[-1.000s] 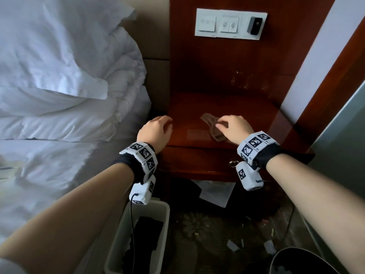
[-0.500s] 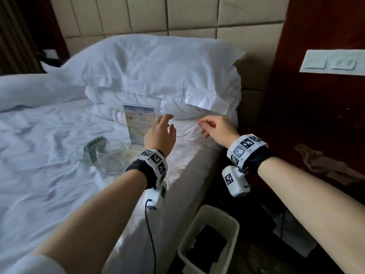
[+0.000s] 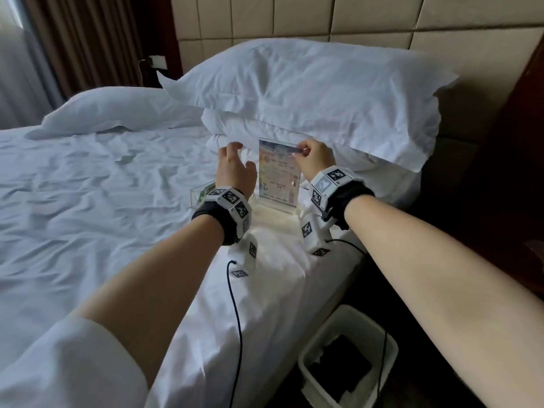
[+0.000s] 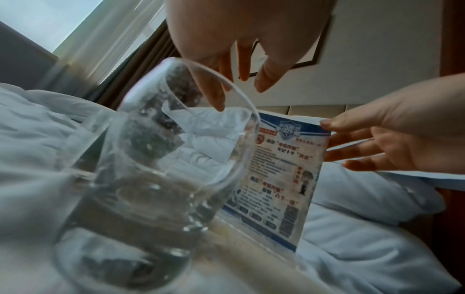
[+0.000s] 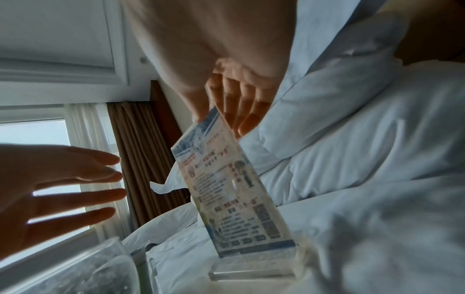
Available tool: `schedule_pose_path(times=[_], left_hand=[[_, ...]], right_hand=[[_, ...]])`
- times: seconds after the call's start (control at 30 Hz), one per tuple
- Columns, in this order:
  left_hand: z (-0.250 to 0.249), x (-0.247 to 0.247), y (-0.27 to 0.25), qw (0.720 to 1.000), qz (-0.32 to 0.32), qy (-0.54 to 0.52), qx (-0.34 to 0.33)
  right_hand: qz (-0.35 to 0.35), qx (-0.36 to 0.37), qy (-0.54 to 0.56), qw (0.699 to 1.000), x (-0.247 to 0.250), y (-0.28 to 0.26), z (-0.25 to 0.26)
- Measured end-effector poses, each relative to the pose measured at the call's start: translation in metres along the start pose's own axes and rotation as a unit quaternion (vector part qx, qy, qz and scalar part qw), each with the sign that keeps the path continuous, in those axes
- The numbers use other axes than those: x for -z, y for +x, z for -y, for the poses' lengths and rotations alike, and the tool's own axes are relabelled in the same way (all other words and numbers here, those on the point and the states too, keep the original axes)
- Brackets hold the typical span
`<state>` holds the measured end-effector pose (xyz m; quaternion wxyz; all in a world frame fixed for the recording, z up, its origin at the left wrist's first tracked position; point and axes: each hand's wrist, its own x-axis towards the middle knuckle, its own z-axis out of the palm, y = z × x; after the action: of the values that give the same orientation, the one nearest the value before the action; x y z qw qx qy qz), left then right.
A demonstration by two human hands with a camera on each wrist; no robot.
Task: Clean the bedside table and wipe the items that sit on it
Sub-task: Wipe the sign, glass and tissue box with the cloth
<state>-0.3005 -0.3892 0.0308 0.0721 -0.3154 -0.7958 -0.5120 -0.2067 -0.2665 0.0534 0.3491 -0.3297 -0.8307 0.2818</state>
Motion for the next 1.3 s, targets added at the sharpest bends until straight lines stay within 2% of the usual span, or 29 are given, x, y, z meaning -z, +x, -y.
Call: schedule_pose_path(times=[0.17,0.33,0.4,0.47,0.57,0.7,0.77,0.87,0.93,0.97,1.03,1.1,1.13,1.2,1.3], left_hand=[[-0.011,-0.012,0.001,1.0,0.01,-0.013,-0.01],[-0.044,-0.048,-0.001,0.992,0.07,-0.093,-0.048],[-0.067,-0.068,-0.008,0.978,0.136,-0.147,-0.06],[-0.091,-0.089,-0.021,0.947,0.218,-0.215,-0.098],[-0.124,-0.119,-0.042,0.908,0.29,-0.275,-0.124],[-0.175,-0.165,-0.078,0.875,0.348,-0.284,-0.178],[-0.192,-0.193,-0.094,0.87,0.35,-0.282,-0.204],[-0.201,-0.237,-0.111,0.87,0.356,-0.269,-0.209],[-0.197,-0.268,-0.117,0.879,0.348,-0.249,-0.21],[-0.194,-0.281,-0.117,0.881,0.347,-0.244,-0.209],[-0.19,-0.306,-0.116,0.883,0.359,-0.231,-0.195],[-0.189,-0.331,-0.109,0.883,0.374,-0.231,-0.165],[-0.189,-0.338,-0.105,0.884,0.377,-0.23,-0.153],[-0.191,-0.356,-0.097,0.884,0.383,-0.232,-0.137],[-0.197,-0.372,-0.083,0.878,0.404,-0.232,-0.106]], right_hand=[[-0.047,0.014,-0.011,0.999,0.013,-0.002,-0.006],[-0.09,0.04,0.035,0.995,0.079,-0.006,-0.026],[-0.109,0.044,0.026,0.993,0.115,-0.01,-0.04],[-0.125,0.047,0.012,0.991,0.151,-0.017,-0.055],[-0.152,0.054,-0.006,0.987,0.198,-0.033,-0.078],[-0.207,0.021,-0.016,0.978,0.258,-0.062,-0.125],[-0.241,-0.005,-0.027,0.97,0.282,-0.075,-0.153],[-0.28,-0.098,-0.049,0.954,0.31,-0.094,-0.211],[-0.248,-0.192,-0.128,0.941,0.322,-0.106,-0.259],[-0.196,-0.239,-0.177,0.935,0.324,-0.113,-0.279],[-0.05,-0.303,-0.239,0.921,0.323,-0.121,-0.319],[0.079,-0.324,-0.279,0.901,0.319,-0.121,-0.348],[0.117,-0.324,-0.31,0.886,0.316,-0.121,-0.356],[0.124,-0.319,-0.347,0.873,0.316,-0.113,-0.368],[0.095,-0.304,-0.313,0.895,0.318,-0.103,-0.373]])
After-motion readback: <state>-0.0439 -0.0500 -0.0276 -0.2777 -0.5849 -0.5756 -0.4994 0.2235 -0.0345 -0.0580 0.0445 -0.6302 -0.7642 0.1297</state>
